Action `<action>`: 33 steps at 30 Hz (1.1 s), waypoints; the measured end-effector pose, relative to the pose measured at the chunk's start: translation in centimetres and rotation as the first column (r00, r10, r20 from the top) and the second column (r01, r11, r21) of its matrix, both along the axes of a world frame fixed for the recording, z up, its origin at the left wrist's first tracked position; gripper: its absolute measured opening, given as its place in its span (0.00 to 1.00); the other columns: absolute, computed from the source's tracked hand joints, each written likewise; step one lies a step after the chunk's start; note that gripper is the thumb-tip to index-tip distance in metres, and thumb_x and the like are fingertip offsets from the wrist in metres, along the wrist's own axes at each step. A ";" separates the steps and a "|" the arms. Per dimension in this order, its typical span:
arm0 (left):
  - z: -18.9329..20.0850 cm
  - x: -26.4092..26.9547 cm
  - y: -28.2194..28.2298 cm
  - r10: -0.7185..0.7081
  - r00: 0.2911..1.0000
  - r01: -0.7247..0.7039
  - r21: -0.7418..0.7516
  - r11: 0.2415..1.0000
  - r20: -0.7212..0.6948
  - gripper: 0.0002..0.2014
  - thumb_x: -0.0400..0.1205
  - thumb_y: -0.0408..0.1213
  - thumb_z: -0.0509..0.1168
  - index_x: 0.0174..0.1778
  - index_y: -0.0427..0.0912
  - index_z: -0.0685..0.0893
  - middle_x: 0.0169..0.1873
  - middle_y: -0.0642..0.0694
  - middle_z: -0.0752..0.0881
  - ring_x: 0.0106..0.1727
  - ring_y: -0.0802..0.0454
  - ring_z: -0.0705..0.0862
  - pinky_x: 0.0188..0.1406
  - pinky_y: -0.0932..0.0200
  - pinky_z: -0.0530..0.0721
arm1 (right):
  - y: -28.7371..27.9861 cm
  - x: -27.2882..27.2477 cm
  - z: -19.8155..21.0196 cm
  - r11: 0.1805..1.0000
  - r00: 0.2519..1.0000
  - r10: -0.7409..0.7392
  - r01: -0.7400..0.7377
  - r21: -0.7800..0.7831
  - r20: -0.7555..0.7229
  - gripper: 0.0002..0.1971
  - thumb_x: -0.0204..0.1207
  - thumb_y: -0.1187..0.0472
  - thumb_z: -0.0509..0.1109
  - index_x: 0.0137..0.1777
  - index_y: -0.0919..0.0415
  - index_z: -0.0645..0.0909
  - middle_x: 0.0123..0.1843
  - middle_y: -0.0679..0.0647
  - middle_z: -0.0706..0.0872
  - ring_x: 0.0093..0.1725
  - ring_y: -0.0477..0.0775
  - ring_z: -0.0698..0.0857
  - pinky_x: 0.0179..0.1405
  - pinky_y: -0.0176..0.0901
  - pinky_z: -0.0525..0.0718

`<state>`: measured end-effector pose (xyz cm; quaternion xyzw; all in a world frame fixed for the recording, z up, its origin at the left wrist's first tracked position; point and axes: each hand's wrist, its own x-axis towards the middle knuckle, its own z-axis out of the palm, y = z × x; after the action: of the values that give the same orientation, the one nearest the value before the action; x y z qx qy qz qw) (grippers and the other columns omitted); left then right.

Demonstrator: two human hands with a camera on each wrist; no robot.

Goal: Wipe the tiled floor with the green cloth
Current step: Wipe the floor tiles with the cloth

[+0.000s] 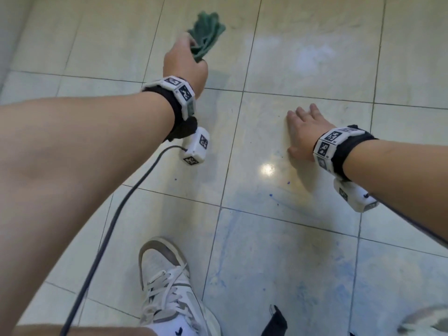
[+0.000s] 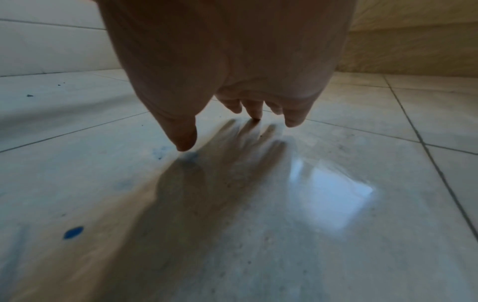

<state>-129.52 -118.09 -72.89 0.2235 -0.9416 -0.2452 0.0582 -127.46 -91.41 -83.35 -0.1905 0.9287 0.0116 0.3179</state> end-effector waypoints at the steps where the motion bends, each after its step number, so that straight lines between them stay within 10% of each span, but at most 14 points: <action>1: 0.2 0.4 0.2 -0.081 0.995 0.083 -0.045 0.995 0.049 0.15 0.80 0.30 0.59 0.63 0.40 0.79 0.49 0.49 0.81 0.47 0.49 0.79 0.44 0.59 0.77 | 0.1 0.0 0.0 1.000 1.000 -0.001 0.001 0.005 -0.001 0.49 0.77 0.45 0.68 0.88 0.54 0.38 0.90 0.54 0.42 0.88 0.63 0.38 0.86 0.63 0.53; 6: -3.8 5.7 1.8 -0.394 0.826 0.433 -0.006 0.901 0.402 0.20 0.82 0.44 0.62 0.71 0.47 0.78 0.61 0.46 0.87 0.59 0.43 0.85 0.57 0.50 0.84 | 0.4 0.5 0.1 1.000 1.000 -0.019 0.019 0.002 0.024 0.50 0.77 0.46 0.69 0.88 0.54 0.38 0.90 0.53 0.41 0.88 0.63 0.38 0.86 0.62 0.54; 9: -6.7 7.9 2.5 -0.325 0.881 0.359 -0.039 0.933 0.343 0.19 0.87 0.42 0.59 0.74 0.44 0.76 0.67 0.45 0.82 0.66 0.45 0.81 0.66 0.50 0.79 | 0.4 1.0 0.1 1.000 0.999 -0.027 0.027 -0.003 0.028 0.49 0.78 0.48 0.68 0.88 0.54 0.38 0.90 0.52 0.39 0.88 0.62 0.38 0.85 0.63 0.55; 13: -9.0 6.6 3.2 -0.358 0.839 0.425 -0.081 0.902 0.410 0.28 0.89 0.41 0.59 0.85 0.41 0.61 0.85 0.42 0.58 0.86 0.43 0.55 0.83 0.50 0.60 | -0.1 1.3 0.0 0.998 1.000 0.021 -0.021 -0.051 0.007 0.48 0.79 0.47 0.66 0.88 0.53 0.37 0.90 0.54 0.38 0.88 0.62 0.38 0.86 0.60 0.52; 19: -11.9 5.9 3.6 -0.226 0.735 0.387 -0.122 0.914 0.639 0.37 0.90 0.53 0.50 0.87 0.42 0.37 0.86 0.41 0.34 0.86 0.39 0.36 0.84 0.39 0.44 | -3.0 1.5 -0.3 0.992 1.000 0.000 0.003 -0.125 0.019 0.47 0.81 0.42 0.65 0.88 0.52 0.37 0.90 0.53 0.38 0.88 0.62 0.38 0.87 0.59 0.50; 24: -12.1 5.0 8.8 -0.530 0.572 0.704 -0.043 0.709 0.625 0.39 0.88 0.57 0.53 0.87 0.45 0.39 0.86 0.44 0.35 0.86 0.40 0.35 0.85 0.38 0.42 | -3.5 0.7 -0.8 0.997 0.997 -0.005 -0.001 -0.080 -0.071 0.48 0.80 0.38 0.61 0.88 0.61 0.39 0.89 0.61 0.41 0.87 0.68 0.42 0.87 0.56 0.45; 29: -12.1 2.9 7.3 -0.543 0.579 0.705 -0.039 0.708 0.608 0.39 0.88 0.58 0.51 0.87 0.47 0.39 0.86 0.45 0.34 0.86 0.42 0.35 0.85 0.41 0.41 | -2.1 0.0 -1.4 0.997 0.988 -0.059 0.053 -0.048 -0.141 0.53 0.71 0.27 0.54 0.89 0.55 0.39 0.90 0.59 0.41 0.88 0.66 0.43 0.86 0.63 0.54; 33: -12.1 1.3 0.1 -0.366 0.697 0.521 -0.084 0.849 0.616 0.38 0.88 0.57 0.51 0.88 0.47 0.40 0.87 0.43 0.36 0.87 0.40 0.37 0.84 0.40 0.44 | -4.5 -0.4 -0.5 0.994 0.992 -0.111 0.111 -0.005 -0.060 0.56 0.70 0.25 0.60 0.87 0.48 0.32 0.88 0.55 0.31 0.86 0.70 0.34 0.84 0.70 0.48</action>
<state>-128.20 -117.97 -84.99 0.0420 -0.9623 -0.0502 -0.2641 -127.82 -95.87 -83.86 -0.1386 0.9469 -0.0009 0.2900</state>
